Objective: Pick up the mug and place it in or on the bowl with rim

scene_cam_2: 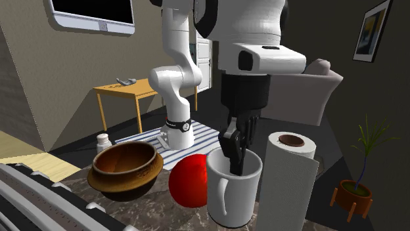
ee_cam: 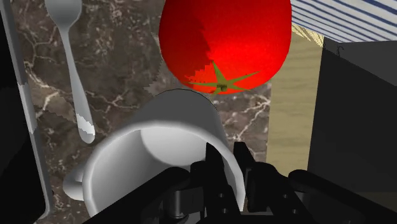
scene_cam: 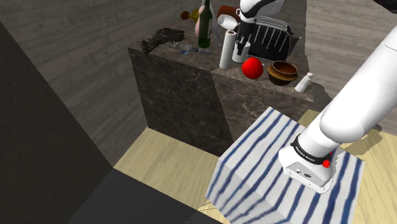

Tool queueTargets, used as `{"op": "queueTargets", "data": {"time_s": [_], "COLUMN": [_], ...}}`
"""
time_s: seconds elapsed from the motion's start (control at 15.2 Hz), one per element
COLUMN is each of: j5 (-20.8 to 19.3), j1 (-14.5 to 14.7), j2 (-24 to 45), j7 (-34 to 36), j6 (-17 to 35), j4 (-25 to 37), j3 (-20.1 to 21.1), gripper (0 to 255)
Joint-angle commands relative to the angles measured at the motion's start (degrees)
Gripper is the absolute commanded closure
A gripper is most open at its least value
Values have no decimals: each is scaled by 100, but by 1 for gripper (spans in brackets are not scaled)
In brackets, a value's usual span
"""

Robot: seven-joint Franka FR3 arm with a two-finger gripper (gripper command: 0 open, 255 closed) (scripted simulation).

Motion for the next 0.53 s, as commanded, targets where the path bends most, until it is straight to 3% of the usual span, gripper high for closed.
{"op": "queueTargets", "data": {"time_s": [0.0,0.46], "j5": [-19,-71], "j1": [2,13], "j2": [-63,-241], "j7": [7,32], "j6": [-171,-690], "j4": [110,457], "j3": [-1,4], "gripper": [255,255]}}
